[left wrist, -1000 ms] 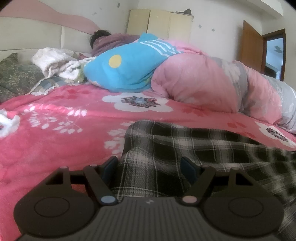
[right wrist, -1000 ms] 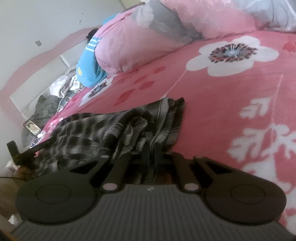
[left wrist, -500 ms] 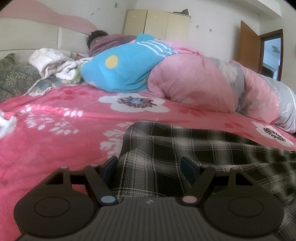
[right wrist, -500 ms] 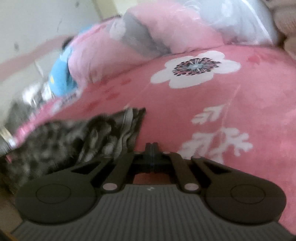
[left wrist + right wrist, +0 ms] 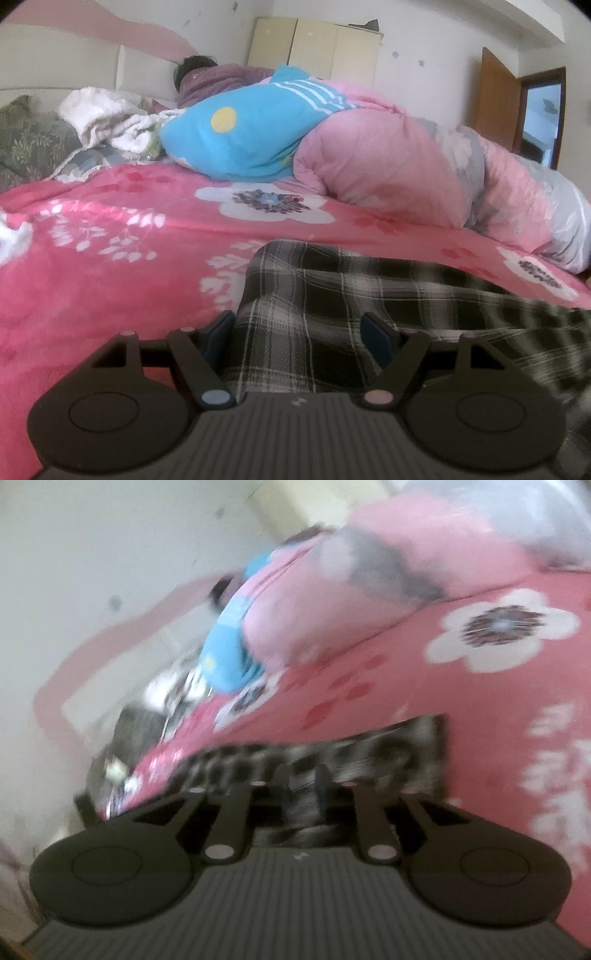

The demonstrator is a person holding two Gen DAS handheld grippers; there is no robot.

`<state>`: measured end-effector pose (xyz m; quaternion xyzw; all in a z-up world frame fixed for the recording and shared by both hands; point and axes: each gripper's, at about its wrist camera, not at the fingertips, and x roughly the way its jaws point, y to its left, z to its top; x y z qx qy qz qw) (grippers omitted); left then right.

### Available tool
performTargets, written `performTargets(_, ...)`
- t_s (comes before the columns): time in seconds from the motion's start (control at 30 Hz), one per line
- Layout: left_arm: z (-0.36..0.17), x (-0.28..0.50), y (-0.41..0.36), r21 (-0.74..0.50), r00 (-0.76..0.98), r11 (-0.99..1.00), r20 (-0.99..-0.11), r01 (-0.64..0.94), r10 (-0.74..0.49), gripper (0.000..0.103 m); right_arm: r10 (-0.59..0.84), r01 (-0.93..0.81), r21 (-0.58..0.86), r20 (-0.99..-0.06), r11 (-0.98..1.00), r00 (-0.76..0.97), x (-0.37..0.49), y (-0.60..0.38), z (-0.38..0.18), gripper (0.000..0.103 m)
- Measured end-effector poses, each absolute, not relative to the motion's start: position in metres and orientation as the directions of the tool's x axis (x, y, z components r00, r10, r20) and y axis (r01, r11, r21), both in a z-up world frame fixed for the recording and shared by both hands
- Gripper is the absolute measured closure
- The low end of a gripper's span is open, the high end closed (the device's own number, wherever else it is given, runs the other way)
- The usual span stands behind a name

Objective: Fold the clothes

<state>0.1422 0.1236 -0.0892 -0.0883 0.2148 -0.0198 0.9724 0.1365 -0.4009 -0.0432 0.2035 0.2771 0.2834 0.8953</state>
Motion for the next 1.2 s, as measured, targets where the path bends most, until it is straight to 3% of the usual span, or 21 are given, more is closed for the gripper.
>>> performTargets(0.1,-0.083,0.125,0.135,-0.225,0.919,0.974,-0.381,0.013,-0.1,0.027,0.543,-0.368,0.407,-0.522,0.836,0.658,0.147,-0.385,-0.055,0.077)
performTargets(0.23,-0.073,0.093,0.162,-0.297,0.942,0.955,-0.323,-0.004,-0.096,0.027,0.513,-0.246,0.491,-0.537,0.836,0.67,0.145,-0.402,-0.057,0.079)
performTargets(0.4,-0.064,0.05,0.191,-0.334,0.953,0.942,-0.291,-0.015,-0.088,0.027,0.405,-0.198,0.396,-0.552,0.897,0.729,0.123,-0.378,-0.027,0.075)
performTargets(0.47,-0.064,0.038,0.191,-0.309,0.946,0.951,-0.303,0.019,-0.117,0.027,0.423,-0.224,0.401,-0.525,0.888,0.739,0.119,-0.362,-0.018,0.072)
performTargets(0.57,-0.066,0.023,0.18,-0.219,0.929,0.969,-0.321,0.116,-0.184,0.027,0.441,-0.217,0.443,-0.5,0.87,0.745,0.119,-0.342,-0.023,0.055)
performTargets(0.67,-0.071,0.012,0.156,-0.069,0.903,0.967,-0.347,0.244,-0.252,0.027,0.439,-0.144,0.513,-0.517,0.846,0.735,0.128,-0.332,-0.045,0.054)
performTargets(0.77,-0.081,0.011,0.144,0.006,0.886,0.96,-0.389,0.278,-0.254,0.027,0.369,-0.107,0.461,-0.53,0.881,0.764,0.128,-0.327,-0.044,0.054)
performTargets(0.87,-0.088,0.016,0.159,-0.095,0.878,0.965,-0.4,0.246,-0.263,0.028,0.342,-0.069,0.456,-0.551,0.887,0.761,0.131,-0.33,-0.049,0.052)
performTargets(1.03,-0.095,0.036,0.224,-0.602,0.824,0.785,-0.366,0.145,-0.433,0.029,0.332,-0.049,0.463,-0.554,0.885,0.763,0.132,-0.332,-0.052,0.052)
performTargets(1.2,-0.098,0.064,0.227,-0.644,0.776,0.763,-0.451,0.058,-0.441,0.033,0.314,-0.048,0.437,-0.562,0.898,0.765,0.134,-0.326,-0.054,0.052)
